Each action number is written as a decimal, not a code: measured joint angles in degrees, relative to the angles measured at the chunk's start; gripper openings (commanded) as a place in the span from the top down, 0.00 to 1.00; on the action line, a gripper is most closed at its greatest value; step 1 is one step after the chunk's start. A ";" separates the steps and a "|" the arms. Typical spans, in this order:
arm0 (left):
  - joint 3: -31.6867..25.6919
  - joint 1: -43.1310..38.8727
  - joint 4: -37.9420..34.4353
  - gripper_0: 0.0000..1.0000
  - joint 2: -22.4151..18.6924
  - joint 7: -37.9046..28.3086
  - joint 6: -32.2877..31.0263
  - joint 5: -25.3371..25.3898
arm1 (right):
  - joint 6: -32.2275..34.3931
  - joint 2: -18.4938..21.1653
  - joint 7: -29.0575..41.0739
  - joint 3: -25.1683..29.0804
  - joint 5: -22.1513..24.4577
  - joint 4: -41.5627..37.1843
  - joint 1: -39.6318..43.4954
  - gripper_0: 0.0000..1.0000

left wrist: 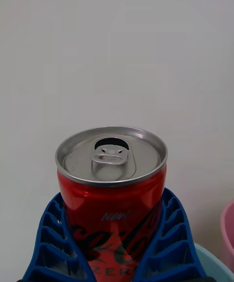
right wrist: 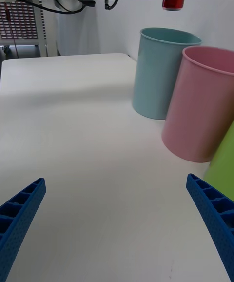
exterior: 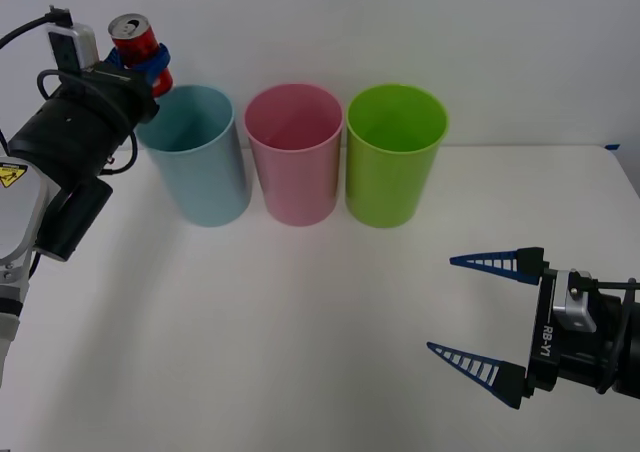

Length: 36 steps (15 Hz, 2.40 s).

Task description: Put cans in the blue bin and PET bottles in the pink bin and trash in the green bin.

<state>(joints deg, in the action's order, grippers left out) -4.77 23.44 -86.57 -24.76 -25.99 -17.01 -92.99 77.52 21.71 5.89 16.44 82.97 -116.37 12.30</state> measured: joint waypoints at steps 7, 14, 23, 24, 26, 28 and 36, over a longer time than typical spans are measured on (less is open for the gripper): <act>3.28 1.75 4.69 1.00 -2.83 -1.50 -2.75 1.59 | 0.00 0.00 0.00 0.00 0.00 0.00 0.00 0.00; 3.37 1.99 5.36 1.00 -3.19 -2.77 -3.99 1.22 | 0.00 0.00 0.00 0.00 0.00 0.00 0.00 0.00; 3.34 1.95 5.23 0.00 -3.36 -3.34 -3.99 0.50 | 0.00 0.00 0.00 0.00 0.00 0.00 0.00 0.00; 3.30 1.96 4.96 0.00 -3.37 -3.40 -3.99 0.64 | 0.00 0.00 0.00 0.00 0.00 0.00 0.00 0.00; 3.29 1.96 4.67 0.00 -3.37 -3.14 -4.00 0.85 | 0.00 0.00 0.00 0.00 0.00 0.00 0.00 0.00; 3.25 1.96 4.53 0.00 -3.35 -2.50 -4.00 0.85 | 0.00 0.00 0.00 0.00 0.00 0.00 0.00 0.00; 2.91 2.38 3.29 0.00 -3.53 -1.56 -4.33 3.81 | 0.00 0.00 0.00 0.00 0.00 0.00 0.00 0.00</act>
<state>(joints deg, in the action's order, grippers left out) -1.86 25.81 -83.27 -28.29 -27.55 -21.34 -89.18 77.52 21.71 5.89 16.44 82.97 -116.37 12.30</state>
